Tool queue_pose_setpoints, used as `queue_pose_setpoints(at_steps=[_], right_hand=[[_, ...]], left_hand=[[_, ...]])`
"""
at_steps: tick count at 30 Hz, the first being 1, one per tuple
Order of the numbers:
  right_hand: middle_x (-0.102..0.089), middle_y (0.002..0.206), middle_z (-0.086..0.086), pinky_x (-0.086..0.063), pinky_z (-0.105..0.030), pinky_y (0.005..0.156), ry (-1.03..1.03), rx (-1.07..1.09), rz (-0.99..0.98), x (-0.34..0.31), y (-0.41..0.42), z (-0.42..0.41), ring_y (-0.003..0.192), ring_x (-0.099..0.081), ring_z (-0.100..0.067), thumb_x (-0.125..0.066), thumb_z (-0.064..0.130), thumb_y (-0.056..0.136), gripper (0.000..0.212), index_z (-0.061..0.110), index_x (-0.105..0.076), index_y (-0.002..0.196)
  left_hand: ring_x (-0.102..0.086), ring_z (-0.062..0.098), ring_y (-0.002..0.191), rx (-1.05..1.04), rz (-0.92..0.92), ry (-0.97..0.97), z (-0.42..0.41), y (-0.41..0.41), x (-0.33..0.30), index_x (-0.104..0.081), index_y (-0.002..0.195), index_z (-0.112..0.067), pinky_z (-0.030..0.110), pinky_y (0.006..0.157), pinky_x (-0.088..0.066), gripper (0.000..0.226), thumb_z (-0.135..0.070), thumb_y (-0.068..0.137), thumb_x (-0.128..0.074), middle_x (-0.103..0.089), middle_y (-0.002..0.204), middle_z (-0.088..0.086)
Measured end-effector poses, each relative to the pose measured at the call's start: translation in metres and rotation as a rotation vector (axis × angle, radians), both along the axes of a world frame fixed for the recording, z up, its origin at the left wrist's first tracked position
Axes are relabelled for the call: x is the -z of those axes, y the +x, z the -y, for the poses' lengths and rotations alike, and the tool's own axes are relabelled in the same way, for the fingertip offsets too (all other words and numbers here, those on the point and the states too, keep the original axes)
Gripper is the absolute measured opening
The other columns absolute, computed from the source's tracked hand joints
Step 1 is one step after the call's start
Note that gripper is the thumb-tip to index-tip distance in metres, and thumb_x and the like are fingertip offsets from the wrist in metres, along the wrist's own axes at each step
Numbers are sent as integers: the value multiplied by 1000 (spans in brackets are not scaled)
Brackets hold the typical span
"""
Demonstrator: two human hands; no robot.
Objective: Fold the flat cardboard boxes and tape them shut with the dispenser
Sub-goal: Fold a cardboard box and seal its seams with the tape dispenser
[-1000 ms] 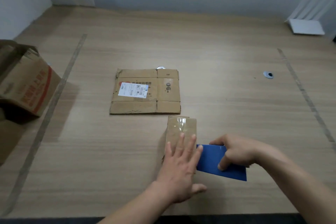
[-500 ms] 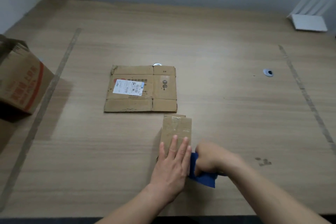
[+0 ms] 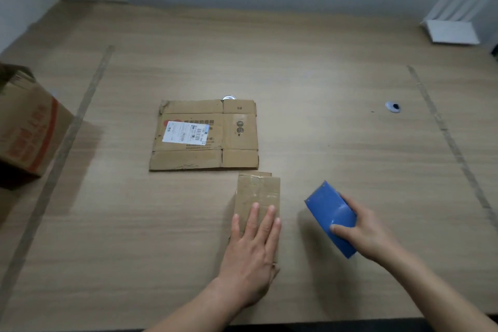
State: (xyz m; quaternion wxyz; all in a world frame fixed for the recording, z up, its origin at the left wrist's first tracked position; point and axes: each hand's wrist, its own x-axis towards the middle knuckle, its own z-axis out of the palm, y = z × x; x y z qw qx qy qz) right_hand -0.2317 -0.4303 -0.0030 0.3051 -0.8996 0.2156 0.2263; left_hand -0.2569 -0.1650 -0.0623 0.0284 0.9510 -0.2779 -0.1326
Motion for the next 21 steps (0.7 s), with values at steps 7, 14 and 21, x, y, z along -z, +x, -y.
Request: queue_pose_setpoints(at_steps=[7,14,21], right_hand=[[-66,123,-4,-45,-37,66,-323,84,62,31,-19,26,98,-63,-34,-69,46,88,84,36,-24,158],[-70,99,0,-55,-42,63,120,487,181,44,-26,29,86,-67,-31,-80,17,83,43,33,-63,120],[-63,75,-16,-43,-35,52,309,728,54,43,-24,40,62,-55,-30,-74,6,86,17,-5,-67,97]], left_hand=[[-12,42,149,-15,19,-13,1,-2,4,-22,152,-11,68,110,-17,100,-60,74,-62,-18,163,12],[-13,42,149,-29,24,-40,0,-1,3,-25,151,-12,69,108,-22,99,-59,73,-62,-21,163,12],[-2,42,150,-16,3,-37,0,-2,4,-14,154,-11,69,110,-10,100,-58,77,-59,-11,164,12]])
